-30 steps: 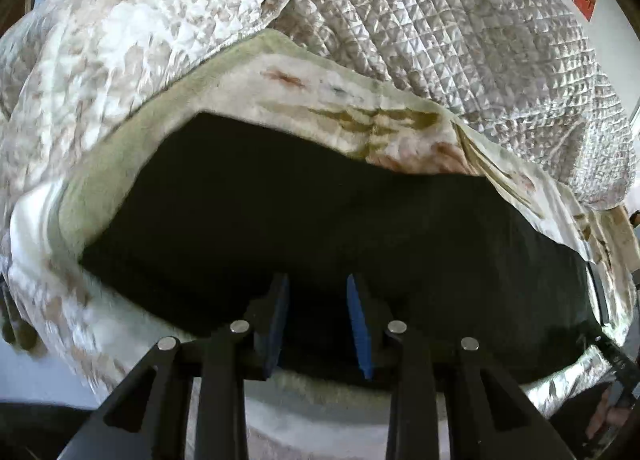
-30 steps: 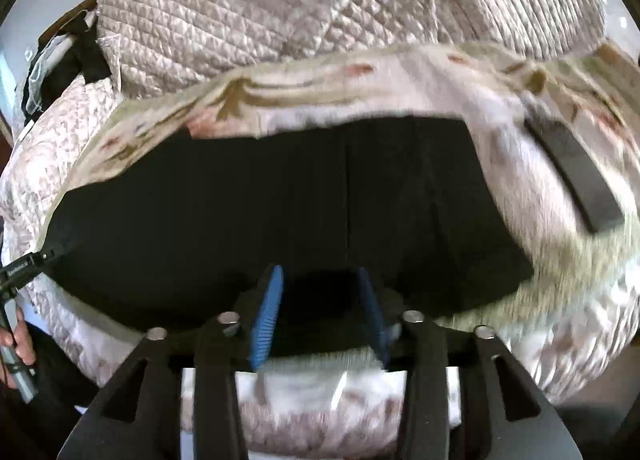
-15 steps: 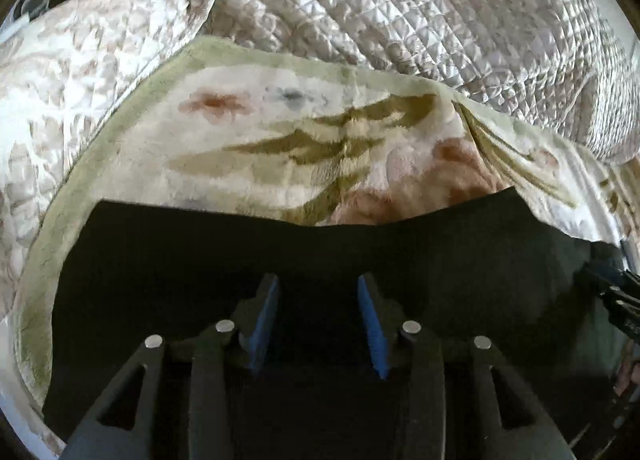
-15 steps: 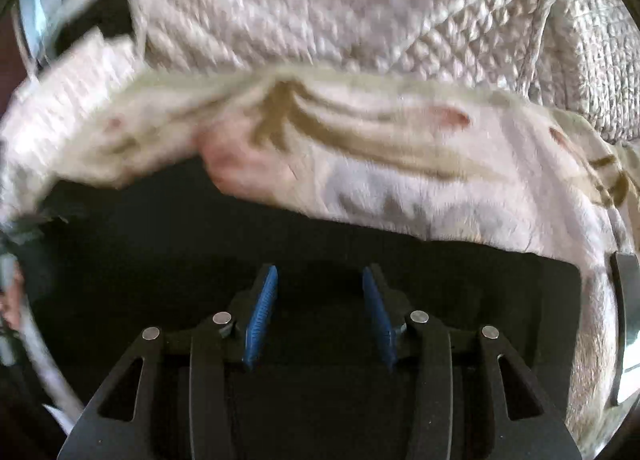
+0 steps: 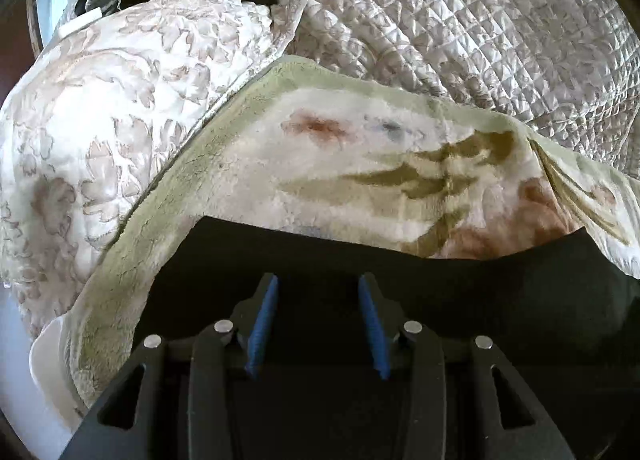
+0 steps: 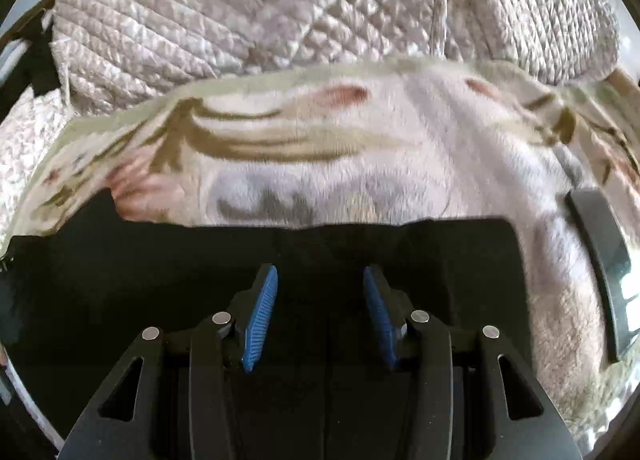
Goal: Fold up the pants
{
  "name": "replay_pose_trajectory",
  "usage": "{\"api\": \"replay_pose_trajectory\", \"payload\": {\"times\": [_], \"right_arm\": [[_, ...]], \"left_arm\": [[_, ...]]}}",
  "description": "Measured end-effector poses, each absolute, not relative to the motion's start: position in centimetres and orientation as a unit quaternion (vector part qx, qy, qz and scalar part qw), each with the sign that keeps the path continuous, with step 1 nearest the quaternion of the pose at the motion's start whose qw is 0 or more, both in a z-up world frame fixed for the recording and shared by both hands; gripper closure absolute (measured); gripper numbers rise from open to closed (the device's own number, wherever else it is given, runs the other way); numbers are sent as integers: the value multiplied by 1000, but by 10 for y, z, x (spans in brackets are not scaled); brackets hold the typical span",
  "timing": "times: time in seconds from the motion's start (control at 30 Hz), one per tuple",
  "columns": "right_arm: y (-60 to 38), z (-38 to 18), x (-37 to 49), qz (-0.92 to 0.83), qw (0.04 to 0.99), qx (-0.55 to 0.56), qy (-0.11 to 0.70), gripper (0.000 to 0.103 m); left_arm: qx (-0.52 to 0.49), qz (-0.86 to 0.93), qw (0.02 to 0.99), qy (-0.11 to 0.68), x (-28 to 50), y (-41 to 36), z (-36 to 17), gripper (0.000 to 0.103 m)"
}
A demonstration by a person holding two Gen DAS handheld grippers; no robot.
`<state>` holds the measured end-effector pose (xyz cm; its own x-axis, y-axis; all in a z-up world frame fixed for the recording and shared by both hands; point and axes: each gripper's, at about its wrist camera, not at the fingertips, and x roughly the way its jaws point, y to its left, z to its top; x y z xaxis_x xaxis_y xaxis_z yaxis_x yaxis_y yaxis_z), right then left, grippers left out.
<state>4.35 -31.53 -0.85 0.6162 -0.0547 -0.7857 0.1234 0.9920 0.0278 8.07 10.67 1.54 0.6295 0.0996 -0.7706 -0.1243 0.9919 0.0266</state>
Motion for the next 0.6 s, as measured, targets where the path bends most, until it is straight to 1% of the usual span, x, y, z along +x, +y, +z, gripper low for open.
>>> {"api": "replay_pose_trajectory", "payload": {"times": [0.07,0.33,0.47,0.5,0.57,0.6], "right_arm": [[-310,-6,41,-47,902,27,429,54],[-296,13,16,-15,924,20,382,54],[-290,15,3,1,926,20,376,54],[-288,14,0,5,926,21,377,54],[-285,11,-7,16,925,25,379,54],[-283,8,-11,27,923,30,383,54]], "left_arm": [[-11,63,904,422,78,106,17,57],[-22,64,911,407,58,114,27,57],[-23,82,917,390,45,125,36,57],[-27,87,918,385,42,131,38,56],[-42,98,920,378,36,145,43,48],[-51,100,919,377,34,152,44,46]]}}
